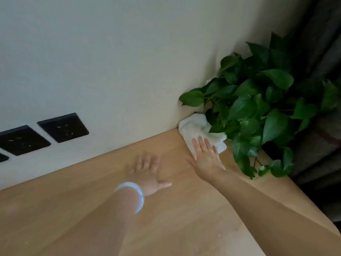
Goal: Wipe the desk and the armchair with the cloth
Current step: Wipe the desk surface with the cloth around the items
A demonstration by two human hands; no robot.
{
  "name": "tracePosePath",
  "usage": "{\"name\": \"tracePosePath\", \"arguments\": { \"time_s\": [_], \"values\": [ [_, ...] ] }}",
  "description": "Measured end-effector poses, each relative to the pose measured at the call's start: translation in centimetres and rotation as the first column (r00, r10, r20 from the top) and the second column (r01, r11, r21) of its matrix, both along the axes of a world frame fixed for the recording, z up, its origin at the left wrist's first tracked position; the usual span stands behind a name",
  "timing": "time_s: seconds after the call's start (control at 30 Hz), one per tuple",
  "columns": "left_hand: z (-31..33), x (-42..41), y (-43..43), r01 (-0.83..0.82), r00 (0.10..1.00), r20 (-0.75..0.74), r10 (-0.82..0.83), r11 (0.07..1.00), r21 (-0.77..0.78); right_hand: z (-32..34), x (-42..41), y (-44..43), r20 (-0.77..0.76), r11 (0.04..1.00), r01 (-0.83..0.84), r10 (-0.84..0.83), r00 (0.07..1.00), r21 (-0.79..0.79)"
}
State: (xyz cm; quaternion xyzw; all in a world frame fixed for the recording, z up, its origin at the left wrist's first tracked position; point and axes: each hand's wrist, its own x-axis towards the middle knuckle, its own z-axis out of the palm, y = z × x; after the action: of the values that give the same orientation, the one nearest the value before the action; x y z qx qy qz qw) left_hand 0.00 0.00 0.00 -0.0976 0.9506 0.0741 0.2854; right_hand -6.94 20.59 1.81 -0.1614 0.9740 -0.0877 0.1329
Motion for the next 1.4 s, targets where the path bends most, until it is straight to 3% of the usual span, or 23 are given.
{"name": "tracePosePath", "arguments": {
  "time_s": [0.17,0.37,0.5,0.67,0.77,0.9,1.0,1.17,1.27,1.4],
  "values": [
    [-2.0,-1.7,-0.7,0.023,1.000,0.008,-0.023,1.000,0.004,-2.1,-5.9,-0.4,-0.044,0.998,0.055,-0.056,0.997,-0.021],
    [-2.5,-1.5,-0.4,0.054,0.998,-0.032,-0.055,0.998,-0.041,-4.2,-11.2,-2.3,0.057,0.990,0.132,-0.134,0.989,0.044],
    [-2.0,-1.6,-0.3,0.081,0.997,-0.016,-0.082,0.995,-0.051,-4.5,-8.6,-3.0,-0.058,0.987,0.148,-0.145,0.988,0.058],
    [-2.2,-1.5,-0.5,0.082,0.997,0.008,-0.082,0.995,-0.048,-5.6,0.9,-2.5,-0.034,0.999,-0.026,0.027,0.999,0.035],
    [-2.6,-1.4,-0.5,0.082,0.997,-0.001,-0.082,0.996,-0.036,-5.6,-0.8,-1.3,-0.026,0.995,-0.058,0.060,0.998,0.080],
    [-3.1,-1.5,-0.7,0.082,0.996,-0.030,-0.083,0.996,-0.028,-4.6,-10.1,-3.2,-0.020,0.985,0.150,-0.149,0.989,0.079],
    [-3.1,-1.5,-0.7,0.089,0.996,-0.029,-0.090,0.996,-0.032,-4.2,-11.3,-4.4,-0.043,0.968,0.242,-0.239,0.970,0.068],
    [-2.0,-1.6,-0.4,0.089,0.996,0.010,-0.089,0.995,-0.040,-6.2,-1.0,-3.0,-0.132,0.999,0.016,-0.011,0.991,0.038],
    [-1.6,-1.6,-0.4,0.086,0.996,0.032,-0.085,0.996,-0.026,-6.5,-1.2,0.3,-0.119,0.996,-0.059,0.067,0.991,0.074],
    [-1.9,-1.7,-0.4,0.077,0.997,0.024,-0.076,0.997,-0.026,-5.1,-7.3,0.9,-0.146,0.966,0.222,-0.202,0.968,0.133]
  ]
}}
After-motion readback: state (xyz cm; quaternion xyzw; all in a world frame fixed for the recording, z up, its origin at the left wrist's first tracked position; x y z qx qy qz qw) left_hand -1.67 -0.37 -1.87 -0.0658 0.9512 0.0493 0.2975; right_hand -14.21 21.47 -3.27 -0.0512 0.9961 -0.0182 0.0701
